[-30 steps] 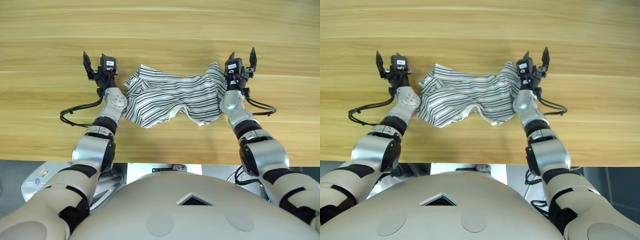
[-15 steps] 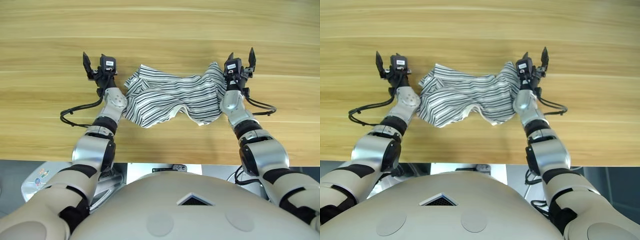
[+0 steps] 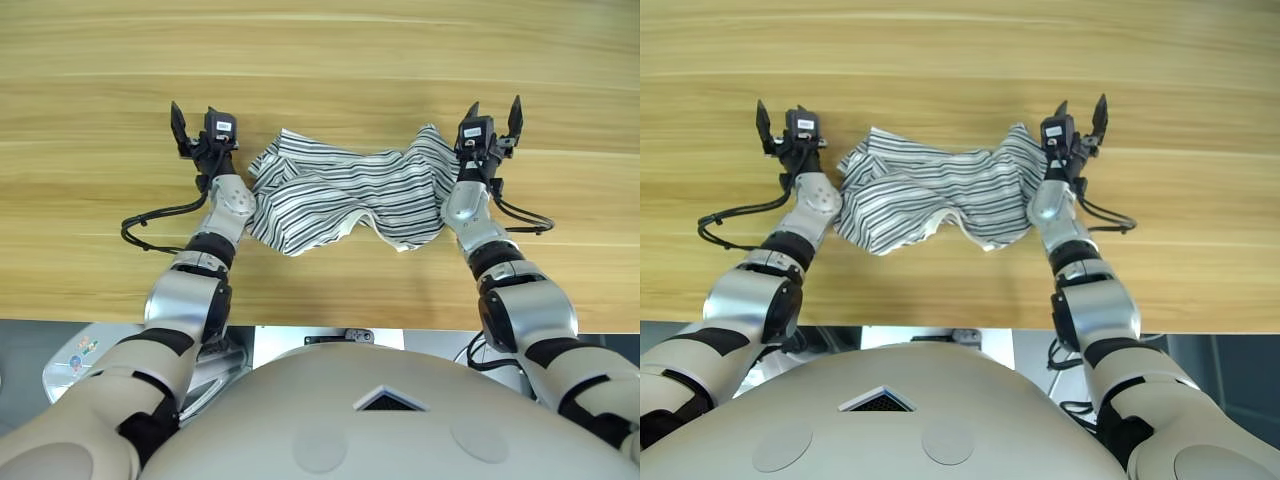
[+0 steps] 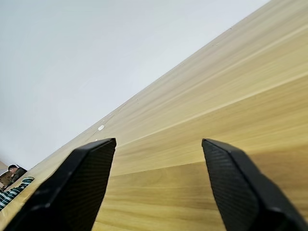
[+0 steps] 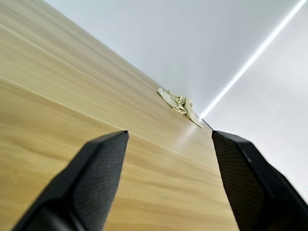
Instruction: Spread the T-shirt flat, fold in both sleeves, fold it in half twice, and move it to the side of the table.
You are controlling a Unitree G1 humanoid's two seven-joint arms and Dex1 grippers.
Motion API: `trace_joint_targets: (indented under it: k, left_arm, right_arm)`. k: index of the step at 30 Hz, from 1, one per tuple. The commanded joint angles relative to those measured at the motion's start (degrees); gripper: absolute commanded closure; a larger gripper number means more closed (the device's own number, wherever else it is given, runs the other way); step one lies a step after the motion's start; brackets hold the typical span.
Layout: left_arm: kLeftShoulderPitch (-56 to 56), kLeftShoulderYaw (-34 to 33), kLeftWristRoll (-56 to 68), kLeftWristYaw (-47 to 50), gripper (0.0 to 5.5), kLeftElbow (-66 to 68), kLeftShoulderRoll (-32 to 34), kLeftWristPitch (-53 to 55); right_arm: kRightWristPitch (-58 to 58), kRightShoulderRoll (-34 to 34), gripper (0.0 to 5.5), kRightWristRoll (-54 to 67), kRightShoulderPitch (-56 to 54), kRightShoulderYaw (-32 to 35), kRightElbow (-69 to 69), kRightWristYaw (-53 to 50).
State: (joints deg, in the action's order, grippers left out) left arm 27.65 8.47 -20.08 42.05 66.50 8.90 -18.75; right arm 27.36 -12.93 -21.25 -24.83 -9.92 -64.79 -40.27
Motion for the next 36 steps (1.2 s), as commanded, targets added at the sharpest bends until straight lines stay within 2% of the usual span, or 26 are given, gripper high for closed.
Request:
trace_joint_targets:
  k: [1,13,17,21,23,27,29,31,33,34,36]
  left_arm:
    - [-17.01,4.55,-3.86,-0.12,2.16,10.29,-5.67,3.81]
    - [-16.95,4.29,-3.74,-1.11,2.16,10.83,-5.26,3.85]
    - [-16.97,-0.12,0.52,-1.51,2.16,10.92,-6.03,4.20]
    - [-15.04,-0.52,1.88,-10.64,2.16,11.46,-6.41,6.80]
    - [-14.39,-1.89,3.57,-12.00,2.16,11.26,-6.53,5.93]
    - [-10.88,-8.47,9.83,-12.89,2.16,9.04,-5.37,1.10]
    - [-8.19,-8.43,9.39,-13.09,2.16,7.77,-4.11,0.53]
    - [-5.66,-10.02,11.39,-15.94,2.16,5.51,-4.39,-0.79]
    - [-3.86,-12.43,15.51,-20.89,2.16,0.81,-6.10,-3.12]
    - [-3.34,-12.05,15.22,-20.07,2.16,-2.19,-6.42,-2.89]
    - [-4.36,-11.97,19.21,-24.92,2.16,-14.15,-8.02,-2.05]
  right_arm:
    - [-5.77,6.39,2.28,-2.81,21.79,-3.33,-11.94,-2.27]
    - [-6.19,6.84,2.28,-3.03,21.47,-3.33,-12.17,-2.55]
    - [-6.41,6.95,2.28,-2.57,21.47,-2.81,-12.27,-2.57]
    - [-6.23,6.89,2.28,-2.36,20.71,-2.68,-12.48,-0.42]
    - [-6.42,6.81,2.28,-1.60,20.50,-1.87,-12.57,0.05]
    - [-0.51,5.18,2.28,-0.40,18.90,-0.24,-10.81,-2.35]
    - [1.96,4.57,2.28,0.49,16.85,0.71,-9.34,-3.04]
    - [5.68,5.08,2.28,6.36,13.73,5.48,-6.49,0.83]
    - [5.19,7.96,2.28,20.35,10.08,13.74,-1.29,16.49]
    - [3.94,8.83,2.28,26.05,8.88,15.83,1.90,24.96]
    - [-0.74,11.18,2.28,39.33,9.23,18.37,15.18,38.47]
